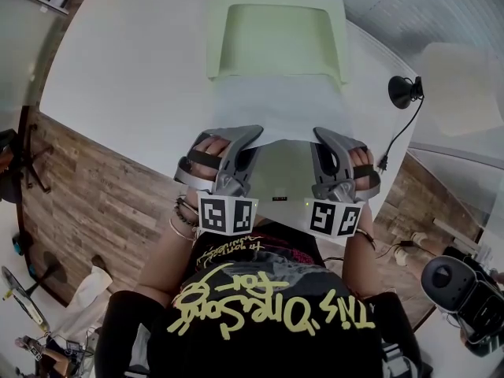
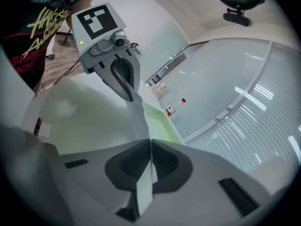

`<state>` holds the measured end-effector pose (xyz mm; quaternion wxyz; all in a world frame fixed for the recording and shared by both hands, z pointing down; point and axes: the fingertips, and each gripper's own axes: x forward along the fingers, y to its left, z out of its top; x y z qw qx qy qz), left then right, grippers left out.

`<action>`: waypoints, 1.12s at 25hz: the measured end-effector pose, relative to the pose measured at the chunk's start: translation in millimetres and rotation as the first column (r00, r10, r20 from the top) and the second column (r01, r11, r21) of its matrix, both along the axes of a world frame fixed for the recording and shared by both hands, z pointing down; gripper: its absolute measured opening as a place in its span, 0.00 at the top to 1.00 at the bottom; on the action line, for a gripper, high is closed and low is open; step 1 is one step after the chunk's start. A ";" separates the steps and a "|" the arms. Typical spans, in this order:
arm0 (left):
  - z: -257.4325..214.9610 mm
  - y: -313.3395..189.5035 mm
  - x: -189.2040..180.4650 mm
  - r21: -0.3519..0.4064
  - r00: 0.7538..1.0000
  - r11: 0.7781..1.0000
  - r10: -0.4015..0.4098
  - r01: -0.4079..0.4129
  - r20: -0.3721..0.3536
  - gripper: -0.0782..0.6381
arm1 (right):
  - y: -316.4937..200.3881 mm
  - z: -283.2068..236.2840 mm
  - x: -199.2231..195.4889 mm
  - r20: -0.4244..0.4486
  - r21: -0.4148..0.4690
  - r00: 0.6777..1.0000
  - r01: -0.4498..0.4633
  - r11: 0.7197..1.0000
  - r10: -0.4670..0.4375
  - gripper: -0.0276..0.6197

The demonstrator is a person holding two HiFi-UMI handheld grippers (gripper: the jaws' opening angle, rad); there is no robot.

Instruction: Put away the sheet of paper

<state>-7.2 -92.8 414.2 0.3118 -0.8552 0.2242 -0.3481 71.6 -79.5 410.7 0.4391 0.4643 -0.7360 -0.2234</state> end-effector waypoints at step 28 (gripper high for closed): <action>15.2 -22.4 4.2 -0.018 0.999 1.000 -0.025 0.026 0.026 0.88 | -15.4 21.8 5.2 0.010 -0.057 1.000 0.008 0.998 -0.007 0.95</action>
